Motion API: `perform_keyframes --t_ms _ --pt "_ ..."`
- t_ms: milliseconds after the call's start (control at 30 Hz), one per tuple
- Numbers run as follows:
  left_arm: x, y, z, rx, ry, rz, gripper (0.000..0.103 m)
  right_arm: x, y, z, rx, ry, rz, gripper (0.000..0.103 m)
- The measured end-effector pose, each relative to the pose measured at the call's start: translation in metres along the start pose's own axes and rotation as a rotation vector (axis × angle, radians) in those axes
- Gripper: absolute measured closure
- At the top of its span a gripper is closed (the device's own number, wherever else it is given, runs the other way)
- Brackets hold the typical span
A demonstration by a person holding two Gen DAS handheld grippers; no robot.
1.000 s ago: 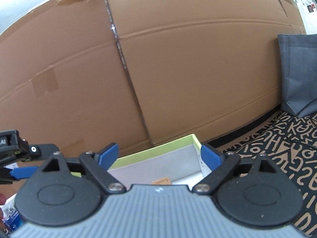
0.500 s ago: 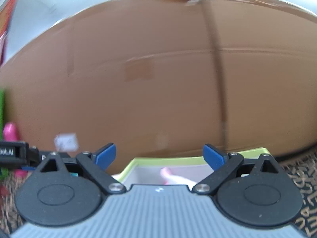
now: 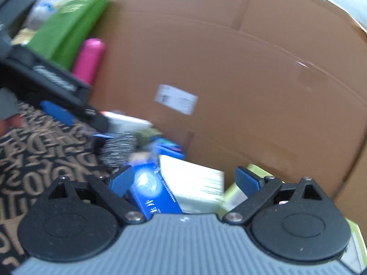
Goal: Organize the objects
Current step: 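Grasp the blue medicine box with the left tool while the right tool grasps a tape roll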
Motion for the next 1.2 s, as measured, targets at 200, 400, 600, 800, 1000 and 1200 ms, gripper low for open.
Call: perform_keyframes --t_ms 200,400,600,800,1000,1200 --pt "0.009 0.007 0.01 0.068 0.051 -0.019 0.012 -0.01 -0.015 -0.009 -0.181 0.241 -0.055 0.007" --pt "0.021 0.016 0.039 0.192 0.236 -0.028 0.012 0.02 -0.03 -0.035 -0.301 0.238 -0.177 0.024" --pt "0.016 0.036 0.082 0.334 0.409 -0.014 0.012 0.034 -0.038 -0.05 -0.356 0.194 -0.226 0.034" --pt "0.033 0.073 0.122 0.484 0.545 -0.164 0.012 0.045 -0.043 -0.042 -0.342 0.224 -0.26 0.04" --pt "0.067 0.091 0.107 0.432 0.681 -0.306 0.015 0.045 -0.046 -0.038 -0.351 0.268 -0.26 0.04" --pt "0.089 0.039 0.058 0.429 0.581 -0.296 0.016 0.042 -0.049 -0.037 -0.343 0.248 -0.252 0.04"
Point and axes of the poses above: each gripper's, at about its wrist camera, not at the fingertips, and y roughly the way its jaws point, z to its right, x to its underside, the point moved 8 cm from there along y, roughly the way its jaws point, and after that the axes turned 13 degrees about z, right-handed, at the moved point
